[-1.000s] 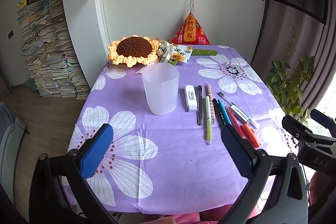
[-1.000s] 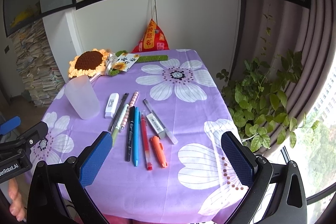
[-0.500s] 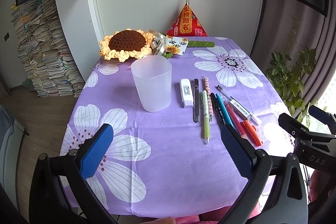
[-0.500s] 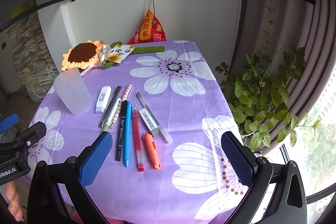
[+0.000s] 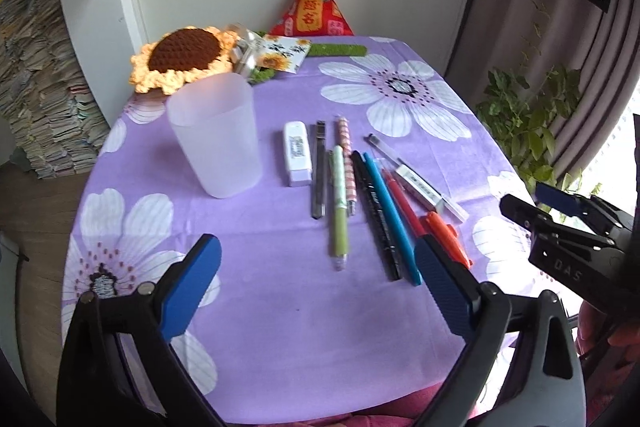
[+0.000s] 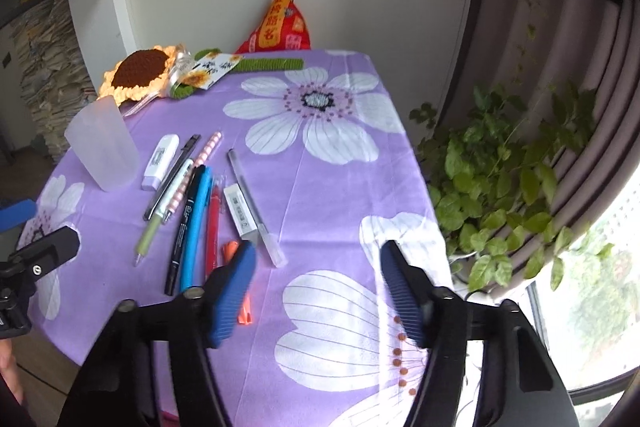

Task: Organize stationery
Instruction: 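Move left tool toward black marker while right tool approaches clear gel pen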

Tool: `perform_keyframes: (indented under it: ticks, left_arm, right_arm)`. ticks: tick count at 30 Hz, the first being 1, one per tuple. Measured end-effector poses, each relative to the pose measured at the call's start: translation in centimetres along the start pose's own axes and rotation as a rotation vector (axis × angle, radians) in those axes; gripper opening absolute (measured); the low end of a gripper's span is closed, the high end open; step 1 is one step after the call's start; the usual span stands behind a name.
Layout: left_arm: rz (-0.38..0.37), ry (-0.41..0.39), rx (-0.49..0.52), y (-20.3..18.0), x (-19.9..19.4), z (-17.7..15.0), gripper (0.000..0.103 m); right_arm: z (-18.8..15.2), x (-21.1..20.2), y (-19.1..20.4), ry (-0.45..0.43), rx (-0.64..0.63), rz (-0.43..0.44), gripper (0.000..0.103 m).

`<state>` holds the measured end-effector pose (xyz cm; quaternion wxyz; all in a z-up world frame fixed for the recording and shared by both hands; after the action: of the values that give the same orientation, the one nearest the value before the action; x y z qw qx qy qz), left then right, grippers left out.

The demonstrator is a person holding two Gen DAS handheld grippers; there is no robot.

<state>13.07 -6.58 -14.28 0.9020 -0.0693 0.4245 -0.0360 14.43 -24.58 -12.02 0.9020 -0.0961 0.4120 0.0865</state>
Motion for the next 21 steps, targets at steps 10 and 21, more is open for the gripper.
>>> perform_keyframes:
  ticks: [10, 21]
  left_arm:
    - [-0.056, 0.115, 0.035, -2.9, 3.3, -0.9, 0.065]
    - [-0.056, 0.227, 0.035, -3.4, 6.4, -2.4, 0.042]
  right_arm:
    - [-0.6, 3.3, 1.2, 0.054, -0.078, 0.135, 0.036]
    - [-1.3, 6.0, 2.7, 0.106, -0.138, 0.193, 0.036]
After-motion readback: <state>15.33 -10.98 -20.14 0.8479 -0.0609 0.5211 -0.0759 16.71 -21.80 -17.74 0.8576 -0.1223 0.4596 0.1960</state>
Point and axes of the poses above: each gripper's, at about its wrist camera, not at the fingertips, and x roughly the way its jaws point, y to its left, z to its top, the point moved 10 cm from there along x, roughly the way its jaws point, and after that the axes turned 10 degrees about -x, right-handed, at the moved point
